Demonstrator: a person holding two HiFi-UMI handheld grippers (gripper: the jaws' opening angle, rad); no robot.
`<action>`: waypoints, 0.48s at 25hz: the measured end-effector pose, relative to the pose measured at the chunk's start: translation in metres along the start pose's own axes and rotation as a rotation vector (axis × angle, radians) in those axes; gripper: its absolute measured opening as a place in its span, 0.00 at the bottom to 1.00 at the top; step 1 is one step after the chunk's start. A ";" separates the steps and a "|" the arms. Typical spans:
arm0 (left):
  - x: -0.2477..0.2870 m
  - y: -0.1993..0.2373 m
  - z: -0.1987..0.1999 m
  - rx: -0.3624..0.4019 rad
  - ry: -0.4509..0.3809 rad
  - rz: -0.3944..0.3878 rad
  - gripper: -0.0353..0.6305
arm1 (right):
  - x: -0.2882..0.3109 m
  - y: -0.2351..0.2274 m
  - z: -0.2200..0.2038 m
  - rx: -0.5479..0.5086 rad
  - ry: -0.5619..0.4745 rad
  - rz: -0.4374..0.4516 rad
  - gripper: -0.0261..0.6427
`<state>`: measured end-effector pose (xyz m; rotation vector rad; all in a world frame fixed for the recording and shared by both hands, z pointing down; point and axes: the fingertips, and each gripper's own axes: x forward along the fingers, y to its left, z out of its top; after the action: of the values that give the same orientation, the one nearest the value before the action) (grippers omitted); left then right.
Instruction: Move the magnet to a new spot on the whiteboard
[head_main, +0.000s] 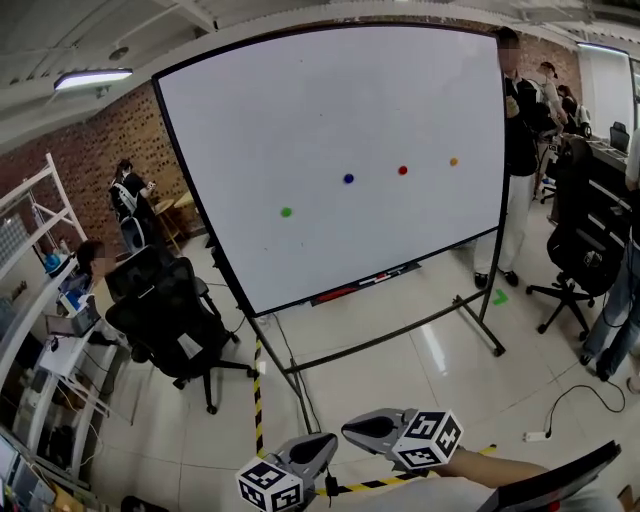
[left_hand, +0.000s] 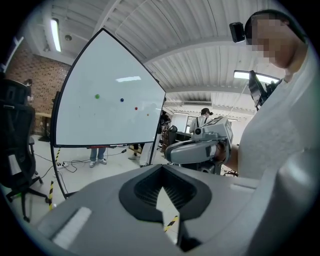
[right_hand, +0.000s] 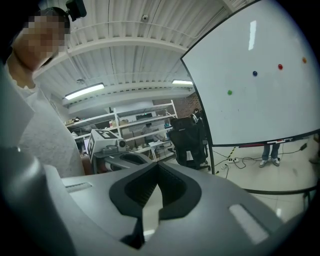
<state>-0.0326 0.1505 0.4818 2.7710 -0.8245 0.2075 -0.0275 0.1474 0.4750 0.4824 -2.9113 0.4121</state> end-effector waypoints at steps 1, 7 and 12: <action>0.001 0.000 -0.001 -0.006 0.006 0.001 0.03 | 0.000 -0.001 -0.001 0.002 0.003 -0.002 0.04; 0.005 -0.001 -0.001 -0.029 0.011 -0.011 0.03 | 0.003 -0.004 -0.006 0.011 0.018 -0.012 0.04; 0.002 0.007 -0.012 -0.028 0.017 -0.034 0.03 | 0.012 -0.005 -0.009 0.022 0.031 -0.020 0.04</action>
<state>-0.0355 0.1466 0.4946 2.7515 -0.7693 0.2120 -0.0359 0.1417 0.4872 0.5028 -2.8725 0.4449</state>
